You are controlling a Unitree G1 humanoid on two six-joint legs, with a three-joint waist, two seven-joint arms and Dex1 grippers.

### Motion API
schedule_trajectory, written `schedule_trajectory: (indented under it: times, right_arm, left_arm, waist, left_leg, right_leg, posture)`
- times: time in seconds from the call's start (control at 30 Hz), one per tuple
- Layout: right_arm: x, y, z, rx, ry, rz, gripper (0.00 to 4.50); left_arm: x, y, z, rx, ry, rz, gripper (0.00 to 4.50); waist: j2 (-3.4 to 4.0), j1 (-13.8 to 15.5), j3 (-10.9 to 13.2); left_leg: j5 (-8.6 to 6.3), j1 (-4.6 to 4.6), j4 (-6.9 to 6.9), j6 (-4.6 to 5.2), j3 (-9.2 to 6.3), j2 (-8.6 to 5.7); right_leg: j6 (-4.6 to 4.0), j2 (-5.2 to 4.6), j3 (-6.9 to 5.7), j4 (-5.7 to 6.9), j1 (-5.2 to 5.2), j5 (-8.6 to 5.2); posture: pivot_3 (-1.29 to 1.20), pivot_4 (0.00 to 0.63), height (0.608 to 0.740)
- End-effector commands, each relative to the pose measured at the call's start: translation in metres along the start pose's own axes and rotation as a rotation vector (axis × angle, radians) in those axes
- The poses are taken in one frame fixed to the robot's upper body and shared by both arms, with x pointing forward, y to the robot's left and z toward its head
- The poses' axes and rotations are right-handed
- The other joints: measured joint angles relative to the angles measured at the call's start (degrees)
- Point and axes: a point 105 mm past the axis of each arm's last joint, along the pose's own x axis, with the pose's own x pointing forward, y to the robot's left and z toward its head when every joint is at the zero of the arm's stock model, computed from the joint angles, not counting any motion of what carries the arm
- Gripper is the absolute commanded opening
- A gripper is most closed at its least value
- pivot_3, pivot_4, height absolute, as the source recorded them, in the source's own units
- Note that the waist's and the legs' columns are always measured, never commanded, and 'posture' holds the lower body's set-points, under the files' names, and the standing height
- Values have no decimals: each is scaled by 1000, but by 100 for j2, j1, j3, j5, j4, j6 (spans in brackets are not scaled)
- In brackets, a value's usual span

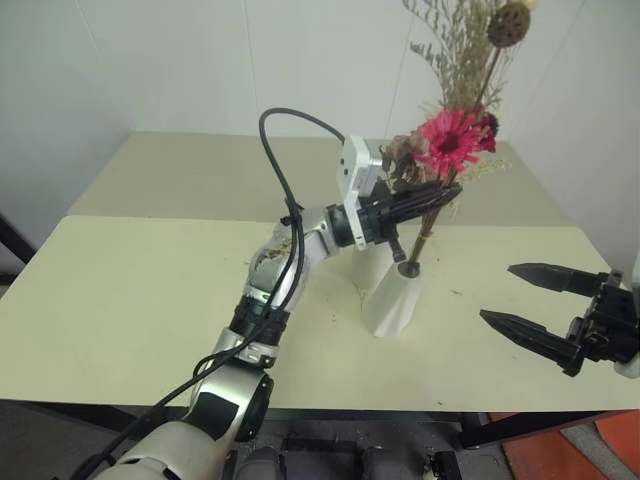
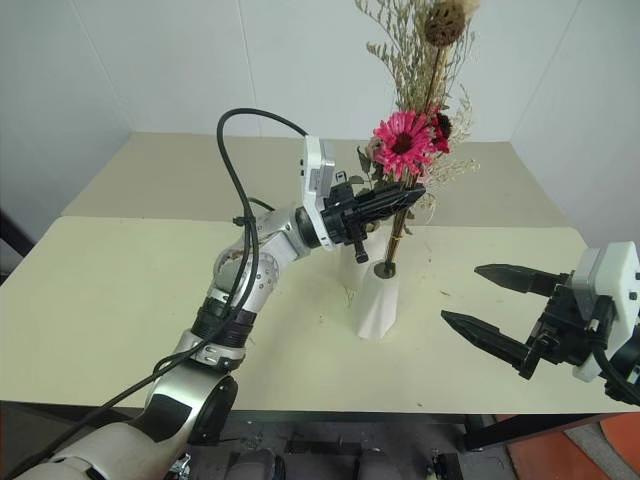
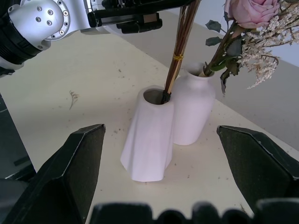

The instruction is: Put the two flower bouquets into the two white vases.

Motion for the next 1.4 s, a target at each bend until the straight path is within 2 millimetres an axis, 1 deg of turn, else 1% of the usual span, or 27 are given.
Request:
schedule_trajectory:
  times: [0.03,0.33,0.63,1.27,1.3,1.4]
  right_arm:
    - [-4,0,12,-50,-32,-17,4500]
    - [-3,0,9,-43,-29,-11,4500]
    - [-2,0,9,-42,-32,-7,4500]
    - [-1,2,7,-33,-32,-15,4500]
    - [-1,2,7,-33,-32,-16,4500]
    - [0,2,7,-32,-33,-19,4500]
  left_arm:
    - [-2,-6,-4,9,30,-18,14]
    - [-17,-11,6,-3,14,-25,14]
    - [-17,-14,11,-1,-1,-33,14]
    - [-23,-18,-17,-49,95,-13,14]
    - [-24,-18,-17,-57,100,-15,585]
    - [-26,-20,-17,-68,111,-29,1413]
  waist:
    - [0,2,0]
    - [3,-4,-1]
    - [2,4,-1]
    - [3,0,-1]
    - [2,0,-1]
    - [2,0,-1]
  left_leg:
    - [0,0,0,0,0,0]
    - [0,2,0,0,0,0]
    - [0,-5,0,0,-1,0]
    - [0,-3,0,0,-1,0]
    - [0,-3,0,0,-1,0]
    - [0,-3,0,0,-1,0]
  right_leg:
    - [0,0,0,0,0,0]
    - [0,0,0,1,0,0]
    - [0,0,-1,-1,-3,0]
    - [0,0,0,0,-3,0]
    - [0,0,0,0,-3,0]
    - [0,0,0,0,-3,0]
  posture:
    - [0,150,740]
    - [0,150,740]
    - [0,150,740]
    - [0,150,740]
    - [0,150,740]
    - [0,150,740]
